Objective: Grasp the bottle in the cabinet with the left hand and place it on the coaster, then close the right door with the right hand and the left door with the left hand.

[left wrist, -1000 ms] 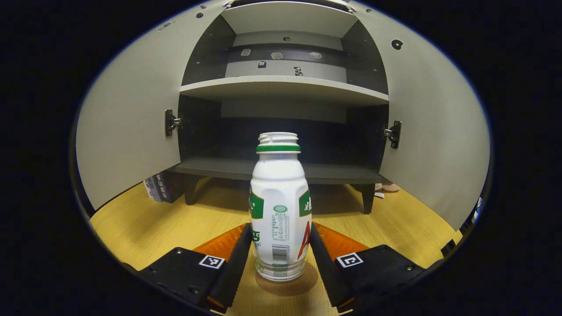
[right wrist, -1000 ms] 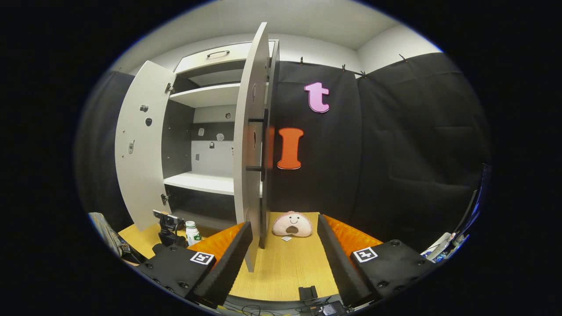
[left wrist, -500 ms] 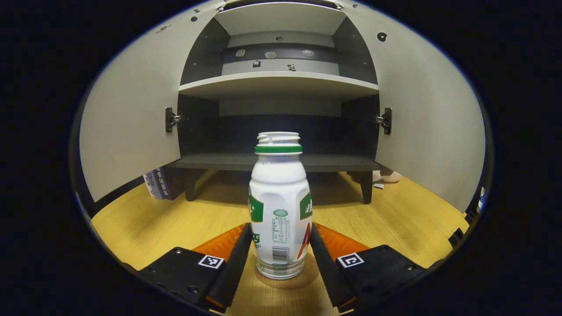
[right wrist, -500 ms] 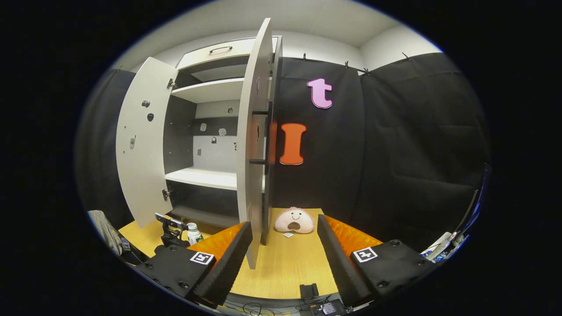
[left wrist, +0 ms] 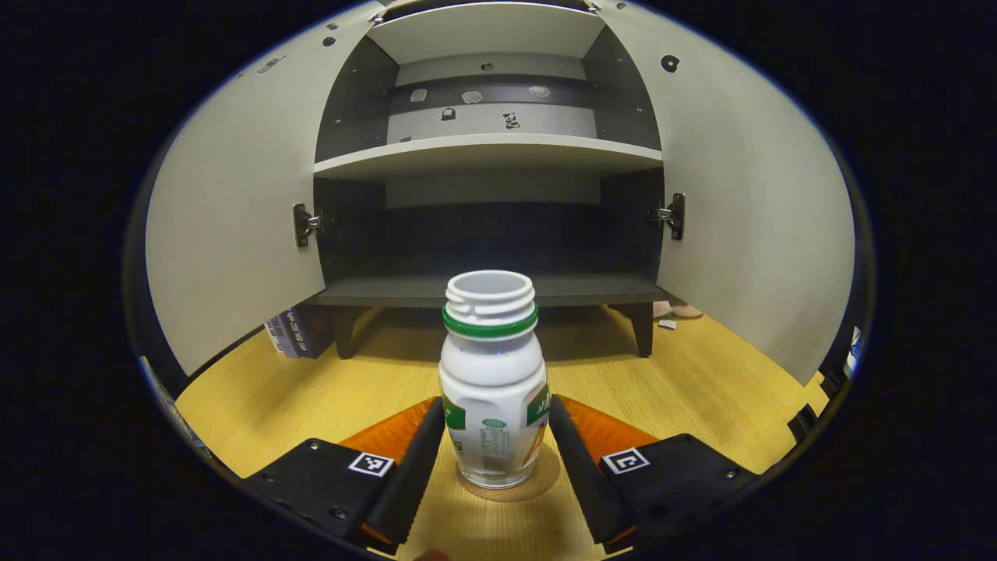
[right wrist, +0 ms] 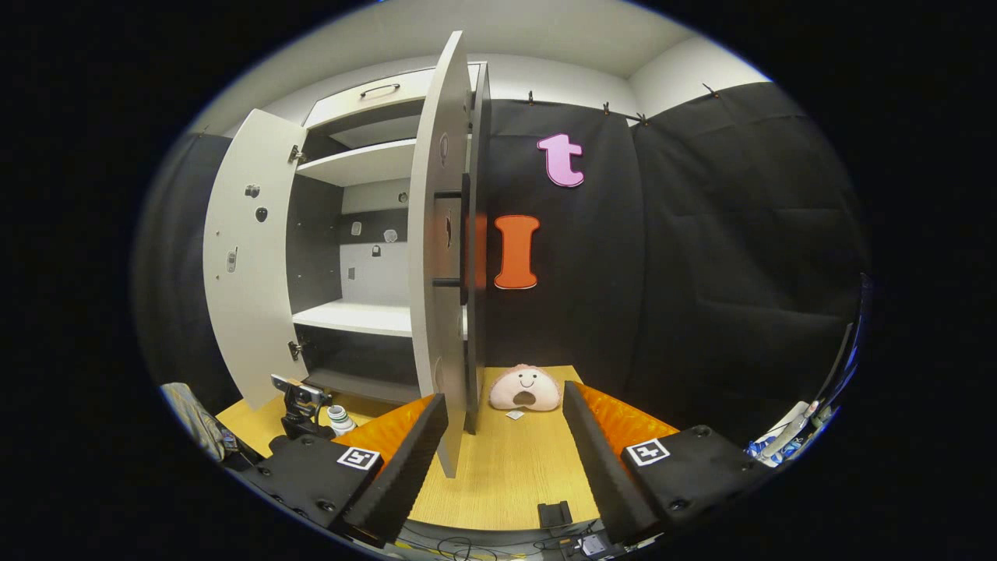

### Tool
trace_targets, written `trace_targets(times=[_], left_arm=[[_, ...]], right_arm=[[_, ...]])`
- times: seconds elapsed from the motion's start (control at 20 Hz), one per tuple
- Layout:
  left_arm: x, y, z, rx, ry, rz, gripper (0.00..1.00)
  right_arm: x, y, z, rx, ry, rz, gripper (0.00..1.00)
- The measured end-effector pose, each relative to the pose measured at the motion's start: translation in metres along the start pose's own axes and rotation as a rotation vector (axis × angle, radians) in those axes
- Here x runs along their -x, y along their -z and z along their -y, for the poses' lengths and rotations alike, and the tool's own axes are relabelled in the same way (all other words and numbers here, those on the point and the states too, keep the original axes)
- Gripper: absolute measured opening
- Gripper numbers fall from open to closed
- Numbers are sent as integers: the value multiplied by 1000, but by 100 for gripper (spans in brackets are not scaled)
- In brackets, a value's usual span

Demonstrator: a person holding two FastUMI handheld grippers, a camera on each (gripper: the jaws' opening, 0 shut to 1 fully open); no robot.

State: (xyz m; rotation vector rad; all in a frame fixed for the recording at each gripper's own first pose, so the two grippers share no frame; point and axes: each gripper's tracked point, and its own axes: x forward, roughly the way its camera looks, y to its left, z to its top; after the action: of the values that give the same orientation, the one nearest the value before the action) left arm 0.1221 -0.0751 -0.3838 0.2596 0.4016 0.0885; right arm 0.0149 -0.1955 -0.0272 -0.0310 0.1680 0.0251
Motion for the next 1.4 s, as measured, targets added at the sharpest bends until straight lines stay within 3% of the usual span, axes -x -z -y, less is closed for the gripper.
trace_targets(times=[0.3, 0.45, 0.55, 0.9, 0.95, 1.0, 1.05, 1.1, 1.15, 1.2, 1.3, 1.35, 1.4], left_arm=[[50, -23, -7, 53, 4, -11, 83], [85, -36, -22, 82, -15, -9, 92], [108, -42, -36, 106, -30, -10, 92], [183, -78, -114, 194, -190, 39, 93], [189, -85, -127, 198, -213, 53, 94], [200, -93, -139, 202, -237, 71, 94], [210, -102, -150, 203, -261, 90, 94], [215, -111, -161, 200, -282, 107, 94], [223, -117, -170, 194, -301, 122, 94], [229, -124, -179, 190, -316, 135, 94], [234, -127, -193, 198, -330, 135, 93], [236, -131, -198, 203, -329, 136, 94], [238, -136, -203, 206, -327, 145, 94]], right_arm=[[-16, 3, 3, -7, -6, -2, 99], [-34, 7, -2, -11, -33, -17, 99], [-47, 9, -9, -16, -54, -24, 99], [-93, -4, -22, 56, -66, 3, 99], [-97, -4, -24, 62, -69, 4, 94], [-102, -4, -25, 67, -69, 3, 99], [-105, -5, -24, 70, -62, 2, 98], [-109, -6, -22, 71, -56, 2, 89], [-111, -7, -21, 65, -56, 1, 95], [-113, -9, -22, 57, -57, 2, 100], [-113, -12, -28, 61, -56, 15, 87], [-114, -13, -33, 69, -52, 19, 95], [-113, -13, -35, 77, -43, 22, 95]])
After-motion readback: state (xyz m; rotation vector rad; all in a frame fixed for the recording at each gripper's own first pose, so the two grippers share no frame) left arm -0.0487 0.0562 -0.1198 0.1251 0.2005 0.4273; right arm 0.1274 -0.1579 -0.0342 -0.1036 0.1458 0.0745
